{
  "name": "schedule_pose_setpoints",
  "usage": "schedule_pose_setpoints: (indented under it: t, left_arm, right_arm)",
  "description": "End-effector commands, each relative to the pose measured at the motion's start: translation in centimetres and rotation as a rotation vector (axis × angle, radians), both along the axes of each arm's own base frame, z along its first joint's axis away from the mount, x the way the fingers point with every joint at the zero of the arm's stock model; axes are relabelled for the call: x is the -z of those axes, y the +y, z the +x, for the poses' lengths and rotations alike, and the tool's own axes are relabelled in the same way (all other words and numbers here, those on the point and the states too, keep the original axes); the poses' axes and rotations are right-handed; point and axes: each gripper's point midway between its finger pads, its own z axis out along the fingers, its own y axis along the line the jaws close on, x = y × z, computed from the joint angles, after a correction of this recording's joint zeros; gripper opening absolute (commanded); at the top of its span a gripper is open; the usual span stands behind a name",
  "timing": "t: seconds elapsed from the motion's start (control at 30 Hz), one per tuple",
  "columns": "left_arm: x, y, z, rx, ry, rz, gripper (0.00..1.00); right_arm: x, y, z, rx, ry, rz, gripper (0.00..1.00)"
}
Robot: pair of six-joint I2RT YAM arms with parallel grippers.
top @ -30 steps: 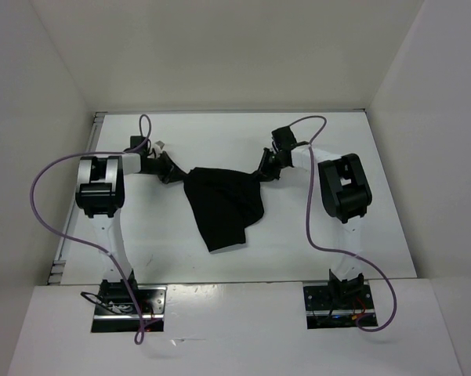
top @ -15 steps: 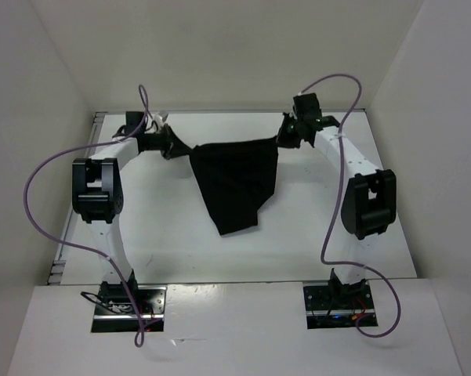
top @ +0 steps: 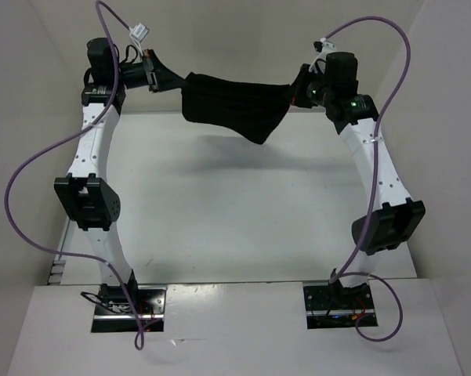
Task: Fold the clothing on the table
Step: Flatten the skirt out
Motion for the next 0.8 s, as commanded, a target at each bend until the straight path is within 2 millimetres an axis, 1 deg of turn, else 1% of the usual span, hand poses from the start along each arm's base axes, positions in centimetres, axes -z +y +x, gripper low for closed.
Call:
schedule_pose_setpoints:
  t: [0.0,0.03,0.07,0.1,0.13,0.17,0.2,0.23,0.27,0.3,0.33,0.4,0.43,0.47,0.5,0.53,0.57,0.6,0.67,0.7,0.73,0.77]
  left_arm:
    - [1.7,0.5,-2.4,0.058,0.035,0.024,0.00]
    - [0.7,-0.1,-4.2,0.069,0.002,0.026,0.00]
    - [0.4,-0.2,-5.0,0.078,-0.028,0.020,0.00]
    - [0.7,-0.2,-6.1,0.088,-0.031,0.019,0.00]
    - [0.8,-0.3,-8.1,0.089,-0.027,0.018,0.00]
    - [0.6,-0.4,-9.3,0.101,-0.043,0.022,0.00]
    - [0.5,-0.4,-10.3,0.102,-0.041,0.024,0.00]
    - [-1.0,-0.5,-12.7,0.113,-0.077,0.026,0.00]
    - [-0.3,-0.5,-13.6,0.114,-0.066,0.028,0.00]
    - [-0.5,-0.5,-14.5,0.102,-0.067,0.030,0.00]
    - [-1.8,-0.6,-16.3,0.084,-0.095,0.031,0.00]
    - [-1.5,-0.2,-17.5,0.040,-0.063,0.031,0.00]
    - [-1.2,-0.1,-17.4,0.020,-0.058,0.033,0.00]
    - [-0.4,0.0,-17.0,-0.003,-0.029,0.035,0.00]
    - [0.3,0.3,-16.0,-0.053,-0.013,0.039,0.00]
    - [2.2,0.7,-14.8,-0.091,0.062,0.028,0.00]
    - [3.1,0.9,-13.7,-0.113,0.081,0.025,0.00]
    - [5.8,1.3,-11.3,-0.152,0.161,0.027,0.00]
    - [9.2,1.6,-8.6,-0.185,0.254,0.033,0.00]
    - [13.3,1.9,-6.0,-0.200,0.358,0.042,0.01]
    - [15.5,2.0,-4.4,-0.234,0.411,0.060,0.02]
    - [17.5,2.1,-3.1,-0.242,0.440,0.074,0.02]
  right_arm:
    - [-4.7,-1.4,-2.9,-0.019,-0.110,-0.034,0.00]
    - [-4.0,-1.3,-3.5,-0.039,-0.094,-0.043,0.00]
    - [-4.9,-1.3,-5.1,-0.059,-0.112,-0.042,0.00]
    - [-5.2,-1.2,-6.0,-0.075,-0.118,-0.036,0.00]
    - [-4.5,-0.9,-7.0,-0.112,-0.109,-0.037,0.00]
    - [-6.2,-1.1,-9.2,-0.122,-0.147,-0.029,0.00]
    - [-6.8,-1.2,-10.3,-0.133,-0.169,-0.032,0.00]
    - [-6.5,-1.1,-11.4,-0.152,-0.160,-0.027,0.00]
    - [-8.0,-1.4,-13.4,-0.151,-0.200,-0.022,0.00]
    - [-8.2,-1.4,-14.5,-0.164,-0.202,-0.018,0.00]
    - [-7.8,-1.5,-15.1,-0.164,-0.199,-0.018,0.00]
    - [-7.5,-1.7,-16.3,-0.159,-0.174,-0.003,0.00]
    - [-6.6,-1.8,-16.4,-0.146,-0.145,0.002,0.00]
    - [-6.0,-2.1,-16.2,-0.136,-0.130,0.000,0.00]
    - [-4.7,-2.6,-15.2,-0.111,-0.086,0.008,0.00]
    - [-2.2,-2.9,-14.4,-0.094,-0.010,0.022,0.00]
    - [-1.0,-2.9,-13.6,-0.113,0.023,0.037,0.00]
    - [2.4,-3.7,-11.4,-0.092,0.107,0.053,0.00]
    - [6.0,-3.5,-9.3,-0.099,0.186,0.071,0.01]
    - [8.2,-3.8,-8.2,-0.088,0.227,0.072,0.02]
    - [11.3,-3.5,-5.9,-0.094,0.282,0.085,0.02]
    - [13.2,-3.9,-4.6,-0.082,0.311,0.087,0.06]
